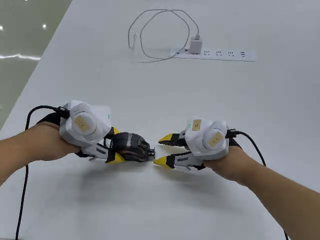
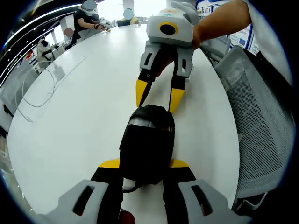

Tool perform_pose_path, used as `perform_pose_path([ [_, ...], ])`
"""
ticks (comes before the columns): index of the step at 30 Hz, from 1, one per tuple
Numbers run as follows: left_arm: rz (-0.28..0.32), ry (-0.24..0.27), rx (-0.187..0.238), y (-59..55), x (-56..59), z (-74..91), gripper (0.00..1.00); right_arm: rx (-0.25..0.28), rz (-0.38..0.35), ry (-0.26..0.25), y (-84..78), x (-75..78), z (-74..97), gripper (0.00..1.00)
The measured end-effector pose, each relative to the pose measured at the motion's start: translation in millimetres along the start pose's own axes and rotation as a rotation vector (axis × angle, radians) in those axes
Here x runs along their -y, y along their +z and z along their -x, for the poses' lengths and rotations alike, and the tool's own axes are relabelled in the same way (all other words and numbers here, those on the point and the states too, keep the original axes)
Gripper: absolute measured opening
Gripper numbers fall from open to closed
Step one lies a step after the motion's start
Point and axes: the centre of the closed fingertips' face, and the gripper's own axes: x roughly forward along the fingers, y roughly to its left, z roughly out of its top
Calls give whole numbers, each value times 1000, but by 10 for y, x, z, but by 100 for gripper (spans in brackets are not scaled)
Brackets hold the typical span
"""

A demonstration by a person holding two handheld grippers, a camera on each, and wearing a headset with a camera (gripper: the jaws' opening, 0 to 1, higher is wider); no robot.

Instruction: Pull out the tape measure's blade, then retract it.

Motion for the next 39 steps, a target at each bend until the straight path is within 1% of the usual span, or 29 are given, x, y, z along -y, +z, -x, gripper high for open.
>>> perform_pose_path([
  [13,4,-1,5,9,9,4,28,8,2,12,20,1,-71,19],
  [27,5,1,8,6,8,0,28,-3,15,35,4,-35,-140,15],
  [39,5,0,6,-4,-4,-5,28,-4,38,47,-9,-48,-149,12],
])
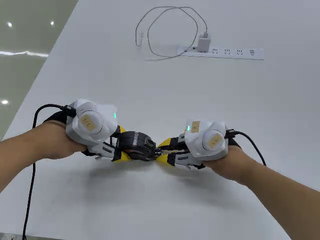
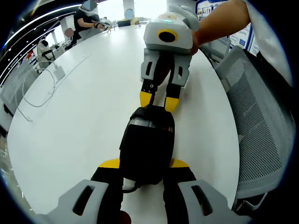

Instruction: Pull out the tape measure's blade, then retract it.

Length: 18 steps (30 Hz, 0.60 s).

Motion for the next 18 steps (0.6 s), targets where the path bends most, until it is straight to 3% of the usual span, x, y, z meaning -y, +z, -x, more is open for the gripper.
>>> perform_pose_path([
  [18,-6,3,-4,3,0,2,28,11,11,5,12,5,-5,11],
])
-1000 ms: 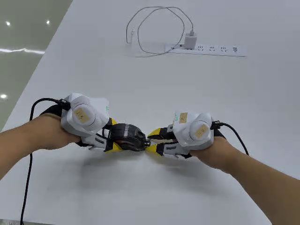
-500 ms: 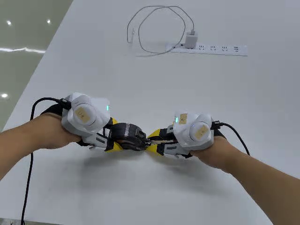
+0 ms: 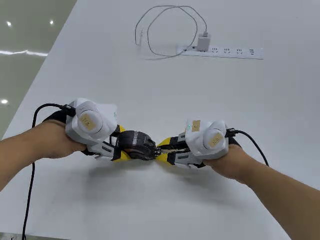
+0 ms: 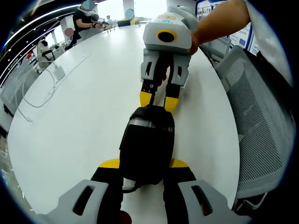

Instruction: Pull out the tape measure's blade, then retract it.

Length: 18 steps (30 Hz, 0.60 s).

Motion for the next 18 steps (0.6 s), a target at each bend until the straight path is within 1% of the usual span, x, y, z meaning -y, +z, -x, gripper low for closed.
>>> perform_pose_path([
  [7,-6,7,-7,-1,0,7,27,-20,1,-6,-4,-2,2,9],
  [8,-16,11,-11,0,-1,9,27,-23,5,-8,-5,-3,3,9],
  [11,-15,11,-10,-9,-16,9,27,-27,5,-10,-10,1,7,8],
  [18,-20,11,-11,0,-5,4,27,-34,11,-9,-28,-2,25,8],
])
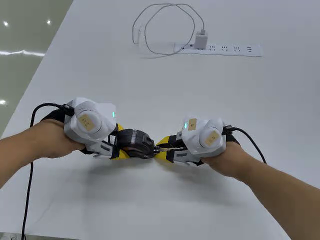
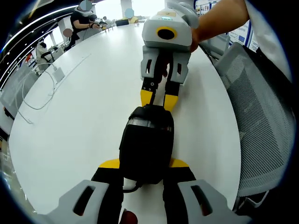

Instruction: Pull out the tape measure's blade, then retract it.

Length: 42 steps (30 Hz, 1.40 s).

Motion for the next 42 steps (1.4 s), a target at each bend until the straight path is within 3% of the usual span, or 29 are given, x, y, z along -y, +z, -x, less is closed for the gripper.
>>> perform_pose_path([
  [42,8,-5,-6,2,16,-3,27,-47,11,-14,-177,24,267,8],
])
